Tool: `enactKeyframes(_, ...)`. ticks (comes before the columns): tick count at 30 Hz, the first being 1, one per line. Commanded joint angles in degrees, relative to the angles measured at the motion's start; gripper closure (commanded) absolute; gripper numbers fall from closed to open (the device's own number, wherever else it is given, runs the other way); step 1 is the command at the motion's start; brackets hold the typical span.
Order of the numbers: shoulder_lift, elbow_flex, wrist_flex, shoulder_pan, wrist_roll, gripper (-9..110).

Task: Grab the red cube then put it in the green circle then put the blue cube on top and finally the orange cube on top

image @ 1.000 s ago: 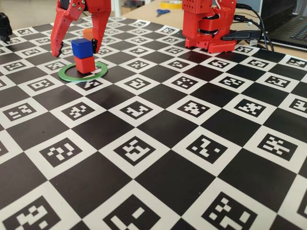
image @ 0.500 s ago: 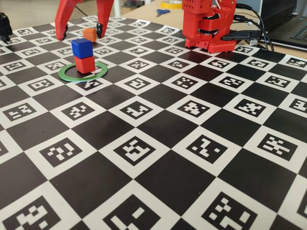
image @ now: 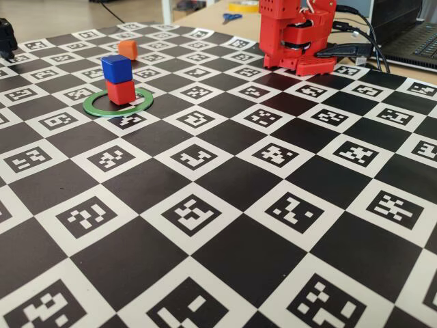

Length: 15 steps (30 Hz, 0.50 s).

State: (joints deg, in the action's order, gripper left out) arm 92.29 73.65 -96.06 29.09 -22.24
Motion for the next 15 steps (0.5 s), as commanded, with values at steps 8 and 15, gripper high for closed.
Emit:
enactKeyframes(8, 4.48, -8.96, -0.18, 14.77, 0.09, 55)
enactKeyframes(15, -1.67, -16.26, -0.97, 22.68, 3.6, 56)
